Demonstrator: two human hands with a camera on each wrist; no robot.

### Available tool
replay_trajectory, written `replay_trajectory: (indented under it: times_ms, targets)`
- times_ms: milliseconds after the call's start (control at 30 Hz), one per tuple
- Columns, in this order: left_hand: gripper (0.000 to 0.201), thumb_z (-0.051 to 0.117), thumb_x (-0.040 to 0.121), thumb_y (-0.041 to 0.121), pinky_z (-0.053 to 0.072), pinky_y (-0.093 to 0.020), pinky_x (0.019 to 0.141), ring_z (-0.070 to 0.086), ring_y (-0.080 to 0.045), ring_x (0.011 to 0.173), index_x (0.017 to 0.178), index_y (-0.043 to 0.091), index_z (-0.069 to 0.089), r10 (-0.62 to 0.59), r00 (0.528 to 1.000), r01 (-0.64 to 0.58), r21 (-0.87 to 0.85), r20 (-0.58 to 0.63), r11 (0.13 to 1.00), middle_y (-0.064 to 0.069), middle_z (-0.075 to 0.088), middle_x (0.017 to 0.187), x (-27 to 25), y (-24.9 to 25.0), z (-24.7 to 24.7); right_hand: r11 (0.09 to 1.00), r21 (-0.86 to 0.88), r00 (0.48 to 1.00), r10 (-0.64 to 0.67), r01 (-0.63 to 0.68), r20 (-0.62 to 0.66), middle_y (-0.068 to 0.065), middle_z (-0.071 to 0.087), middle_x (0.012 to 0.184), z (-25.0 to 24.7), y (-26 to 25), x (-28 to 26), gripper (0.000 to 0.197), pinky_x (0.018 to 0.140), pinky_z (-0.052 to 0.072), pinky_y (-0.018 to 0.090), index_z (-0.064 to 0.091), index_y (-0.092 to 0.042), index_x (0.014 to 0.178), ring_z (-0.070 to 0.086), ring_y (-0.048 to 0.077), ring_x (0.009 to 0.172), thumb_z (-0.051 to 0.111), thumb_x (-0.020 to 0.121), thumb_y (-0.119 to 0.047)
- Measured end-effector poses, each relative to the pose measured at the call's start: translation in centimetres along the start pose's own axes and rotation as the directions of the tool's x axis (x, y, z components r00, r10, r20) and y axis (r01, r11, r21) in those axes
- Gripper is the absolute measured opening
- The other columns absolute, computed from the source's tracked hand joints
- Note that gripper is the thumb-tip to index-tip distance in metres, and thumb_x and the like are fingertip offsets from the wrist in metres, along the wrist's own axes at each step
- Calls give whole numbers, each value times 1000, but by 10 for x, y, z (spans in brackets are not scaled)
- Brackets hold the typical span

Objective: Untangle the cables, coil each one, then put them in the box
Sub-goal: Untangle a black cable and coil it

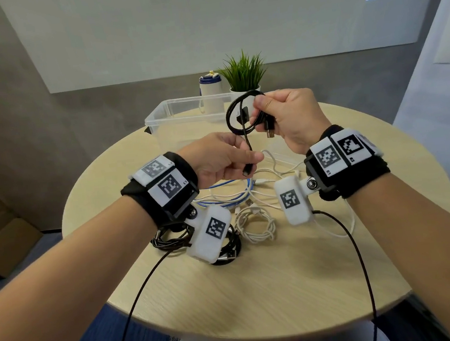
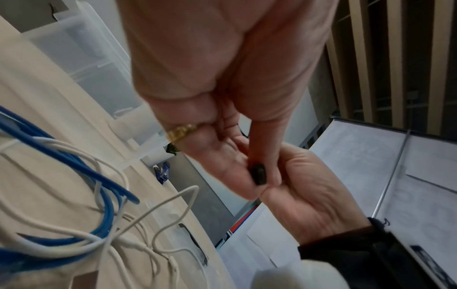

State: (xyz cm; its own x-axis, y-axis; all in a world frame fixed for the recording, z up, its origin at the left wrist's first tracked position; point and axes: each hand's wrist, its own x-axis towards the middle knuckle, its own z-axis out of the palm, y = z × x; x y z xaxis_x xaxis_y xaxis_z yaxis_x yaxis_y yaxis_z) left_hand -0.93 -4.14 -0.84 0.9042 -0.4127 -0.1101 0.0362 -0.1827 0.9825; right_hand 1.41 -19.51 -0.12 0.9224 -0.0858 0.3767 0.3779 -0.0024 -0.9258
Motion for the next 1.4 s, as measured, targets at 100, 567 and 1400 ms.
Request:
replay_trajectory:
  times_ms: [100,567,1400]
  targets:
    - [25,67,80,-3,52,-20,49,59,-13,49,73,13,49,-15,1000,15,-37,-7,999,-12,47,72,-1,1,-2,997,-63,998,-52,50,-23,7,64,66,-4,1,0,24,58,53,29,67,-11,70,62,18,61,59,92,-10]
    - [18,47,99,15,50,-19,57,62,-10,61,87,11,61,77,988,-91,-103,-136,991,0,67,74,0,9,-8,958,-273,992,-66,93,105,8,62,62,-8,-1,-1,21,47,45,23,68,-6,71,57,18,50,62,90,-13]
    - [18,58,93,22,40,-21,48,52,-17,58,77,15,54,293,899,29,712,-326,701,-3,56,66,8,12,-33,926,-376,991,12,40,133,8,62,67,-6,-5,-1,12,40,40,13,70,-3,96,59,4,43,60,91,-6]
